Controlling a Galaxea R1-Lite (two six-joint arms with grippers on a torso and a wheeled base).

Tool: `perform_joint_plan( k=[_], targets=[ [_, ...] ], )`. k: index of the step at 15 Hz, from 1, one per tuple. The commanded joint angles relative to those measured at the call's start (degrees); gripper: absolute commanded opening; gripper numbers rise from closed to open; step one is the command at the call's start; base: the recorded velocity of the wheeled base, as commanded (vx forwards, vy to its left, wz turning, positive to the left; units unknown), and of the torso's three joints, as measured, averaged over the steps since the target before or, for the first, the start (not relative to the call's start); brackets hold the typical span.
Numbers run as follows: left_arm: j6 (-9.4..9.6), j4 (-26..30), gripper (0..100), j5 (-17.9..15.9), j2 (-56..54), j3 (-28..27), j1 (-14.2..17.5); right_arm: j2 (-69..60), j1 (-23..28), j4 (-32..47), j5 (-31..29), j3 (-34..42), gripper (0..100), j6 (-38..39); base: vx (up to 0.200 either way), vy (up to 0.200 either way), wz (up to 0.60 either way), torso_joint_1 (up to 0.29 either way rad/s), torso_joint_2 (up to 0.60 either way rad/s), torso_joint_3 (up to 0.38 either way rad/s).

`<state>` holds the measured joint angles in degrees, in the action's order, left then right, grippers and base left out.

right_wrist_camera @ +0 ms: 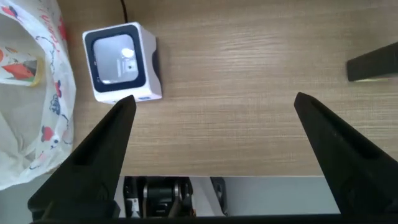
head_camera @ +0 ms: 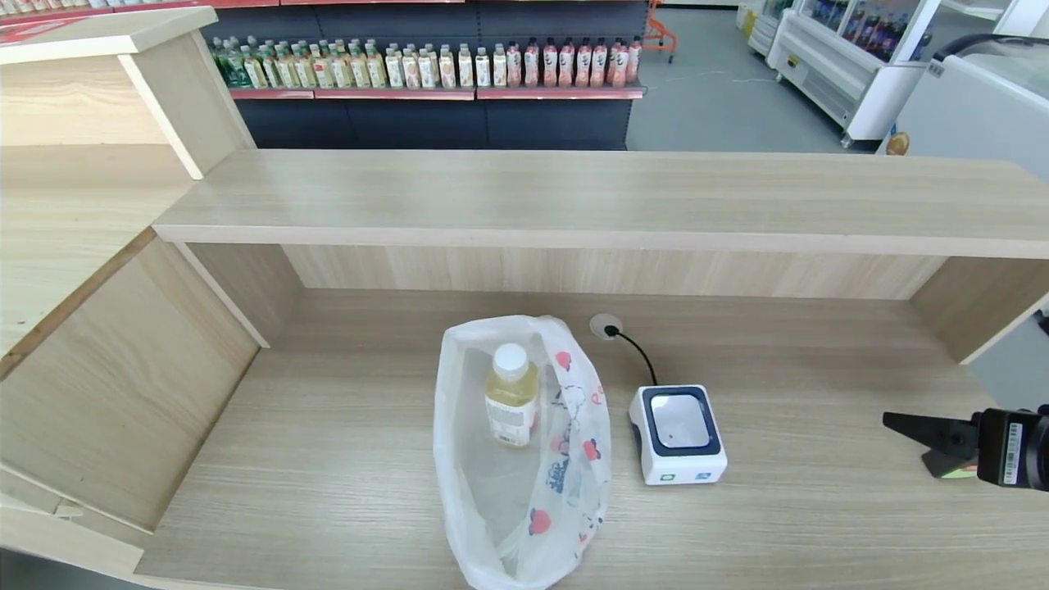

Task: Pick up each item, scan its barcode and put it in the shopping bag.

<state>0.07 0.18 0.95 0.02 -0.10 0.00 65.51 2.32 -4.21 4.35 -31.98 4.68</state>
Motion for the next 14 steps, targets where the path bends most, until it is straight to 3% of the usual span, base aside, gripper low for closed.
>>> perform_joint_plan(
  k=[1,6,10,14],
  targets=[
    [0.01,0.0,100,0.0,0.0,0.0,0.0,-0.1,0.0,0.0,0.0,0.6,100,0.0,-0.200,-0.200,0.00,0.027,0.01,-0.007],
    [-0.07,0.0,100,0.0,0.0,0.0,0.0,-0.3,0.1,0.0,-0.1,1.9,100,0.0,-0.200,-0.200,0.00,-0.003,0.00,0.000],
    [0.19,0.0,100,0.0,0.0,0.0,0.0,3.5,0.4,-0.5,-4.7,1.5,100,0.0,-0.200,-0.200,0.00,0.005,0.00,0.002],
    [0.01,0.0,100,0.0,0.0,0.0,0.0,8.5,0.4,-0.7,-5.1,-3.4,100,-0.3,0.000,-0.150,0.00,-0.001,0.00,0.001]
  ],
)
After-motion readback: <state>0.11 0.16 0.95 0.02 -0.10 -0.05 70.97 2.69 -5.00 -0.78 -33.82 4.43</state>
